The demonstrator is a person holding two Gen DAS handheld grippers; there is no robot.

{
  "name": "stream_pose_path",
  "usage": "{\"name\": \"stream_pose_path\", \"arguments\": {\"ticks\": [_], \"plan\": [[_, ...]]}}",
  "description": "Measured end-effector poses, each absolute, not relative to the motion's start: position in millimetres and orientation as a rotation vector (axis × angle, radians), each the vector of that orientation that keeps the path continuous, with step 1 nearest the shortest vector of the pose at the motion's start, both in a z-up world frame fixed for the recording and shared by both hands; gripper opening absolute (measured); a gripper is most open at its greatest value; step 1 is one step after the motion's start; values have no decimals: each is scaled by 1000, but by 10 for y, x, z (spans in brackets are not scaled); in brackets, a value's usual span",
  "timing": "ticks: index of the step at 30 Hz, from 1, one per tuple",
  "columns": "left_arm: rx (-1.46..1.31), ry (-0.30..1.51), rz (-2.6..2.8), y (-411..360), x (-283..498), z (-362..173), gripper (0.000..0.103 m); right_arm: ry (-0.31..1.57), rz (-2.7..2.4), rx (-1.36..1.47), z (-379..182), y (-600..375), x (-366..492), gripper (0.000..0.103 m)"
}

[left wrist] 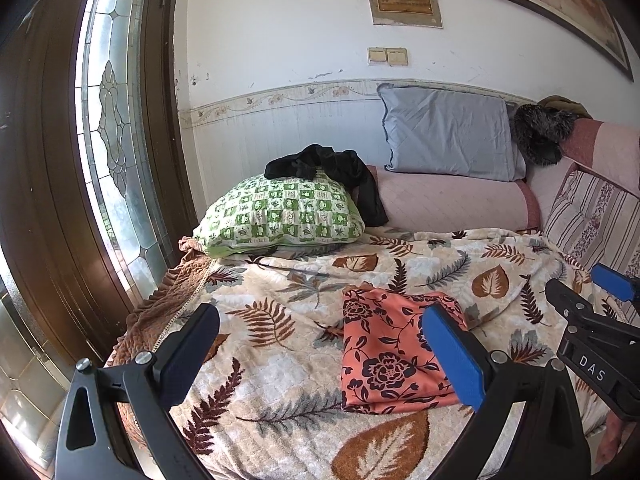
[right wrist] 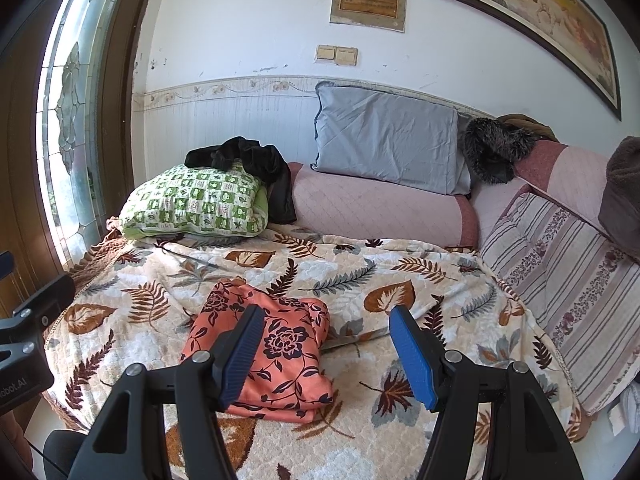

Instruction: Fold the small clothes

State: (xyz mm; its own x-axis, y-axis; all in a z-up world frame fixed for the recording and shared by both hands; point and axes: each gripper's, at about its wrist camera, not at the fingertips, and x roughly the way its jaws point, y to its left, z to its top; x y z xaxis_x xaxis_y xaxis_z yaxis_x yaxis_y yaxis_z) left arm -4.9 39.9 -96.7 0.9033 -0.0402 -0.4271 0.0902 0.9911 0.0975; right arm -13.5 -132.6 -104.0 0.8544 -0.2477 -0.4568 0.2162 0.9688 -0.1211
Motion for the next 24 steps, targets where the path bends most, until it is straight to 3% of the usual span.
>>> {"name": "stream_pose_path", "arguments": {"ticks": [24], "plan": [[74,431,-88,570,206,-998,101,529,-213,-107,-1168,-1109,258,69]]}}
